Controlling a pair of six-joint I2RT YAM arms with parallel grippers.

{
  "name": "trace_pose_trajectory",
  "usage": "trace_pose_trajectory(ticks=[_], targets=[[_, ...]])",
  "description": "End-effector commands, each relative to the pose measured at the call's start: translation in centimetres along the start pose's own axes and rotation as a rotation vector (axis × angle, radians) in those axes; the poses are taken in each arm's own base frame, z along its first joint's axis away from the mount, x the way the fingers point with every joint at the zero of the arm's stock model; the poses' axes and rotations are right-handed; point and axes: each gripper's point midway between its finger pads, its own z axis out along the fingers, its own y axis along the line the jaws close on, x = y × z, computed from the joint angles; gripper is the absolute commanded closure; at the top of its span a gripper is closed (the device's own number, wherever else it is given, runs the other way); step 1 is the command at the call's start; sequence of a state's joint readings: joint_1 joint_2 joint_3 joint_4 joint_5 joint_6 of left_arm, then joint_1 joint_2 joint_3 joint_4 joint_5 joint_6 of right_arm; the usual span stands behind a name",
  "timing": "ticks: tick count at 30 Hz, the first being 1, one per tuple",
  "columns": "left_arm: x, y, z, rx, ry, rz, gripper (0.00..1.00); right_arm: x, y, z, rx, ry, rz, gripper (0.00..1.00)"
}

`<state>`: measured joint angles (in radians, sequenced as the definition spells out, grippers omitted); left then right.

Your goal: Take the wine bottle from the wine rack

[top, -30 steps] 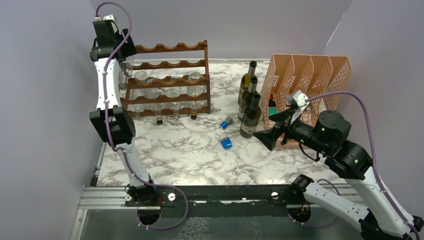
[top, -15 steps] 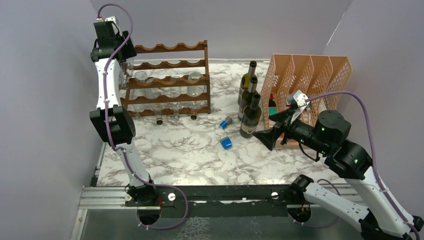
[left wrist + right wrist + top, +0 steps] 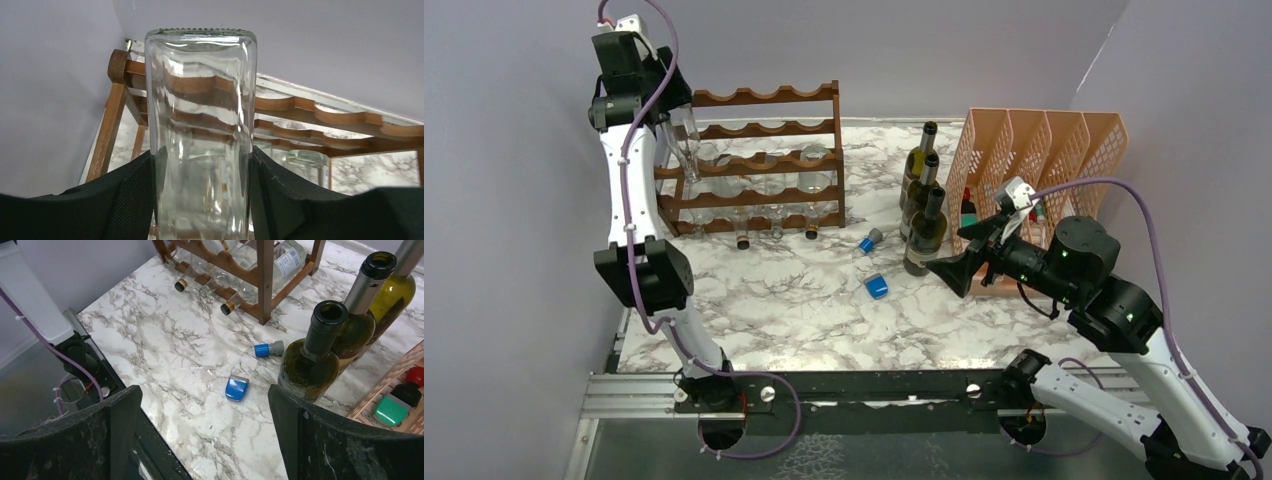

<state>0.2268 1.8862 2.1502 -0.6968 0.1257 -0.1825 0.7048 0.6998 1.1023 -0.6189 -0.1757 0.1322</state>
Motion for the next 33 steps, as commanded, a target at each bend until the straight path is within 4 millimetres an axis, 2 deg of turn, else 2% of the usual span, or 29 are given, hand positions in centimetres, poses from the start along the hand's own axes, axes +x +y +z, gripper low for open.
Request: trace_pose_trajectory(ticks=[1,4,5,9,13,17,21,26,30,33], targets=[[-4.2,-3.3,-5.0,0.122,-0.146,-0.037,0.87,-0.7,0.6,0.5,-0.034,-0.025,0.005,0.00],[-3.2,-4.3,-5.4,0.177,-0.136,-0.067,0.91,-0.6,0.4,0.8,-0.031,-0.017,0.003,0.00],[-4.0,-4.7,-6.7,0.190,-0.166,-0.069,0.92,-0.6,0.4,0.8,-0.032,-0.016,0.003,0.00],[-3.4,-4.5,-7.2,0.180,-0.170,-0.097,0.95,-0.6,0.6,0.9,-0.041,-0.012,0.008,0.00],[-3.0,-5.6,-8.3,0.239,-0.170,-0.122,0.97,-0.4,0.6,1.1,-0.044,-0.007,0.007,0.00],[-2.4,-7.9,-10.3,0.365,-0.164,-0.173,0.99,-0.2,0.6,1.3,-0.048,0.003,-0.009,0.00],[-1.3,-11.1,-13.5,0.562,-0.149,-0.231,0.99,-0.4,0.8,1.5,-0.072,-0.004,-0.039,0.00],[2.0,-14.4,-16.9,0.752,-0.075,-0.282,0.99,-0.6,0.5,2.0,-0.079,-0.087,-0.136,0.00],[5.4,-16.7,-19.6,0.845,-0.006,-0.309,0.99,-0.5,2.2,1.6,-0.199,-0.207,-0.293,0.00],[8.0,-18.9,-21.9,0.921,0.040,-0.348,0.99,-1.1,2.9,1.5,-0.245,-0.286,-0.366,0.00]])
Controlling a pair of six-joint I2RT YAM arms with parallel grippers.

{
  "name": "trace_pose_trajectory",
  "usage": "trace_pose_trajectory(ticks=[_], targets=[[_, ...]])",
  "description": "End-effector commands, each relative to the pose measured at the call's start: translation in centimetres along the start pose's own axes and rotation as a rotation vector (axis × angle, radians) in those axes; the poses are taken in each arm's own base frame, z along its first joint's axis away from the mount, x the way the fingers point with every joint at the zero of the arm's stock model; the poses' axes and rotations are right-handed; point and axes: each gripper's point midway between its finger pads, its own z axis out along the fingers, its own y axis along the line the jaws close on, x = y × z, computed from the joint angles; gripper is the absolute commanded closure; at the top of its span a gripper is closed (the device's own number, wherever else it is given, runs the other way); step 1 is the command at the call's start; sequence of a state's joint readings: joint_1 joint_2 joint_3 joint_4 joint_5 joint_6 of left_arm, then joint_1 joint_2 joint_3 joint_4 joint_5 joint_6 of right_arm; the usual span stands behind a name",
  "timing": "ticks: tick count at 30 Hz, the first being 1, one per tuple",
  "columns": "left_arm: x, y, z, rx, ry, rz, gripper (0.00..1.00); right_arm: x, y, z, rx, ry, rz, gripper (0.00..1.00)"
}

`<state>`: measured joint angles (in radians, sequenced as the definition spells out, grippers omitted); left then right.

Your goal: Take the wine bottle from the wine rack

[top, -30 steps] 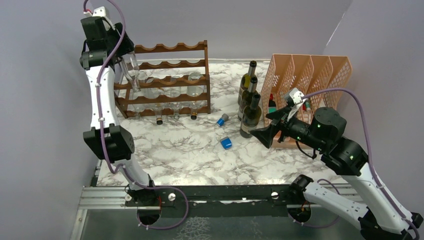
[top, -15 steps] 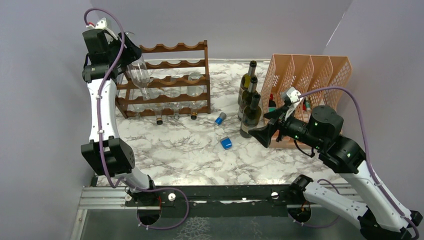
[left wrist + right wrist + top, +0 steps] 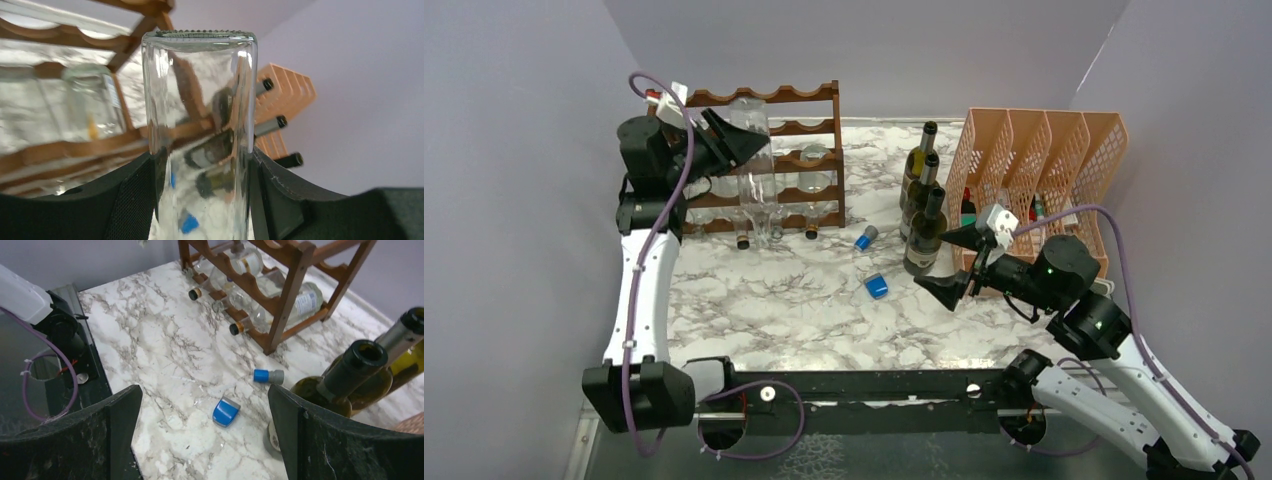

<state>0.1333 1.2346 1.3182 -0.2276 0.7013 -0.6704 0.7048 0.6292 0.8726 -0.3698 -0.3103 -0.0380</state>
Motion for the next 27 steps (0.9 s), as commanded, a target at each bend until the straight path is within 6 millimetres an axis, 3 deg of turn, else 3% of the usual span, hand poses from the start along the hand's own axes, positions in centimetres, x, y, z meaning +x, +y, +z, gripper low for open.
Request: trace_pose_trajectory(ticks=[1,5,12,18,22,27], targets=[[4.0,-6.6,-1.3,0.227,0.044,-0.044,0.99,-4.2,1.5,0.2,-0.111,-0.217,-0.206,0.00],[8.7,-8.5,-1.5,0.281,0.129,-0.084,1.00,-4.7,1.7,2.2,-0.168,-0.207,-0.235,0.00],[13.7,-8.1,-3.1,0.279,0.208,-0.179,1.00,-5.7,3.1,5.6,-0.304,-0.259,-0.342,0.00],[15.7,-7.5,-4.7,0.252,0.213,-0.288,1.00,-2.9,7.9,9.0,-0.431,-0.310,-0.772,0.00],[16.5,-6.9,-5.4,0.213,0.201,-0.435,1.00,-1.4,9.1,11.2,-0.428,-0.365,-1.001,0.00],[17.2,-6.1,-6.4,0.176,0.176,-0.600,1.00,-0.1,10.5,12.4,-0.456,-0.464,-1.209,0.00]])
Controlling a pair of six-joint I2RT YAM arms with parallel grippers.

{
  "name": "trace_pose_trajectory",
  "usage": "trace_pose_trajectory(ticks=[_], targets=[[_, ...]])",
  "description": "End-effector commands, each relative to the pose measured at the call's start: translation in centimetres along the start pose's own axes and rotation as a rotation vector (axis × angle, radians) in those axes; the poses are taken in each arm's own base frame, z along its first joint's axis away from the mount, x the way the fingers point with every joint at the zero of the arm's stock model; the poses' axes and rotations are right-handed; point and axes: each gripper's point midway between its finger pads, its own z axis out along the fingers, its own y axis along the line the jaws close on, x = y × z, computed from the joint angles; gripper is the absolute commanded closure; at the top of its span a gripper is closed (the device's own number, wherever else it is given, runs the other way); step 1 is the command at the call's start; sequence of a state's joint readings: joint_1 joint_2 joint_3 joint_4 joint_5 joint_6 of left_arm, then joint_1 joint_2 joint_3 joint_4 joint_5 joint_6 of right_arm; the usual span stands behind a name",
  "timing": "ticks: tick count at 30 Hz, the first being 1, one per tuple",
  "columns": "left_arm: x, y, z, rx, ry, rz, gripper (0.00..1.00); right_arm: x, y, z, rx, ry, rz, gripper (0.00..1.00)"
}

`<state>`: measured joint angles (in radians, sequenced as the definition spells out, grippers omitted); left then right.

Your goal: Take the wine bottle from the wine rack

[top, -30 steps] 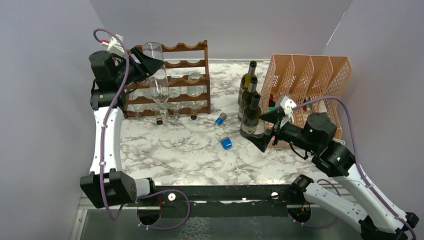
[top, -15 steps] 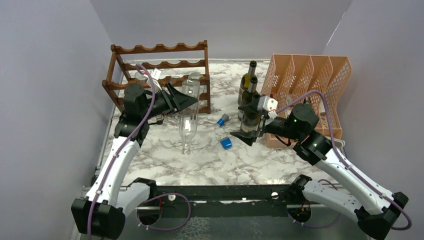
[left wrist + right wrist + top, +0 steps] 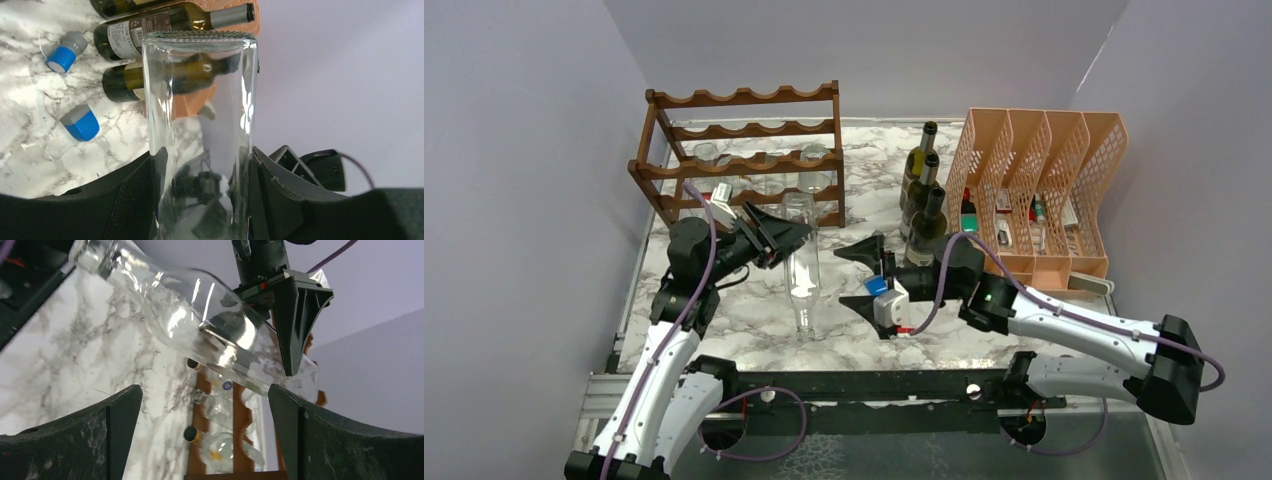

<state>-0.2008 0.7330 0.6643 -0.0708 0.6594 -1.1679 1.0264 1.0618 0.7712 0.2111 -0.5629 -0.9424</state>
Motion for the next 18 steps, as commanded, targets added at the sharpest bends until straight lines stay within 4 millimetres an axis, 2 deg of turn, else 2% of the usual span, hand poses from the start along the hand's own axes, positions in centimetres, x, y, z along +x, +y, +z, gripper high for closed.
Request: trace_pose_trajectory(ticks=[1,7,14,18], targets=[[-0.5,-1.4,-0.9,0.055,-0.076,-0.156,1.00,-0.8,-1.2,1.4,0.064,-0.068,-0.346,0.00],[-0.2,-0.7,-1.6,0.059,-0.114,-0.301,1.00,-1.3,-0.8,3.7,0.148,-0.127,-0.440,0.00],[0.2,-0.3,-1.9,0.062,-0.115,-0.361,1.00,-1.8,-2.0,6.2,0.241,-0.169,-0.486,0.00],[0.4,-0.1,-2.1,0.067,-0.121,-0.378,1.00,-1.2,-2.6,6.9,0.305,-0.165,-0.504,0.05]])
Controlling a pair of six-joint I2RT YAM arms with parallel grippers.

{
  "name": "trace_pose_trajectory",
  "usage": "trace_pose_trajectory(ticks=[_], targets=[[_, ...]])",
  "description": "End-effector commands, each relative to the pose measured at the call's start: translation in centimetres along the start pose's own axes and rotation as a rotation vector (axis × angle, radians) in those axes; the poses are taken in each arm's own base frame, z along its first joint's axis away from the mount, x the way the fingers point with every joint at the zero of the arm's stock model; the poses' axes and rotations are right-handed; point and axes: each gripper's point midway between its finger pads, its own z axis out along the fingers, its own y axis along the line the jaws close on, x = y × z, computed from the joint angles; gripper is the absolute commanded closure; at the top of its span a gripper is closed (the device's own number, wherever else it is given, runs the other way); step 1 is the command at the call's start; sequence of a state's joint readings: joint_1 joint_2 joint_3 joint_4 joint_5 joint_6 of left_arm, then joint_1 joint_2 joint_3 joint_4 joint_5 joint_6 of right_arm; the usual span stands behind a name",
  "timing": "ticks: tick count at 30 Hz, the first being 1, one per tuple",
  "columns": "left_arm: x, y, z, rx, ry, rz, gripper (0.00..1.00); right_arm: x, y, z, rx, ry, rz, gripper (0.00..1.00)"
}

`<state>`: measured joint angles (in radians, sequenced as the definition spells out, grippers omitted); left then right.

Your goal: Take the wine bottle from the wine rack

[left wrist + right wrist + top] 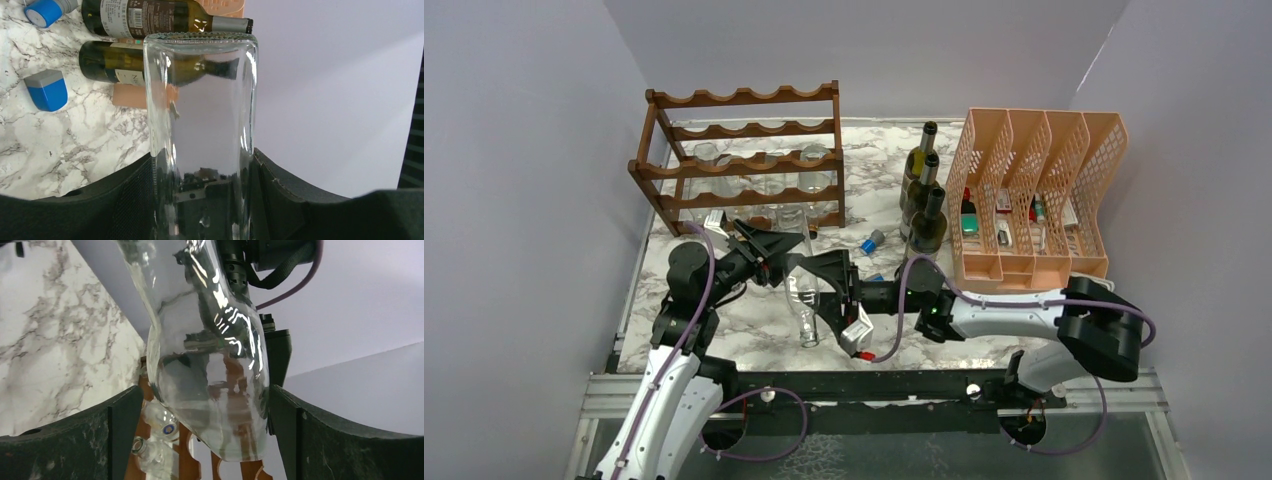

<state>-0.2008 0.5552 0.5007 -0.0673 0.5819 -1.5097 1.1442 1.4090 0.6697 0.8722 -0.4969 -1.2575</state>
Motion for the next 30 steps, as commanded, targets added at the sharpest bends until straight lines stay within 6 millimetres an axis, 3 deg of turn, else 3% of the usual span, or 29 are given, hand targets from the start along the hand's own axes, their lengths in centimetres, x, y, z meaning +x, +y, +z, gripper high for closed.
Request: trace_pose_trajectory(ticks=[1,16,20,23,27,28,30], targets=[[-0.2,-1.9,-0.5,0.074,-0.028,-0.056,1.00,-0.1,-3.9,1.0,0.171,-0.006,-0.102,0.06],[-0.2,-1.4,-0.2,0.062,-0.026,-0.064,1.00,0.2,-4.4,2.7,0.201,-0.021,-0.148,0.34],[-0.2,-0.8,-0.1,0.051,-0.022,-0.061,0.97,0.6,-4.5,3.0,0.200,-0.003,-0.132,0.49],[-0.3,-0.2,-0.1,0.045,-0.025,-0.063,0.65,0.9,-4.7,2.9,0.208,0.026,-0.120,0.61],[-0.5,0.6,0.0,0.020,-0.045,-0.041,0.10,1.4,-4.7,2.4,0.203,0.063,-0.068,0.77],[-0.6,0.9,0.0,0.005,-0.050,-0.035,0.02,1.4,-4.6,2.3,0.200,0.066,-0.055,0.79],[-0.9,1.5,0.0,-0.026,-0.065,-0.015,0.01,1.3,-4.6,1.9,0.203,0.070,-0.021,0.81]])
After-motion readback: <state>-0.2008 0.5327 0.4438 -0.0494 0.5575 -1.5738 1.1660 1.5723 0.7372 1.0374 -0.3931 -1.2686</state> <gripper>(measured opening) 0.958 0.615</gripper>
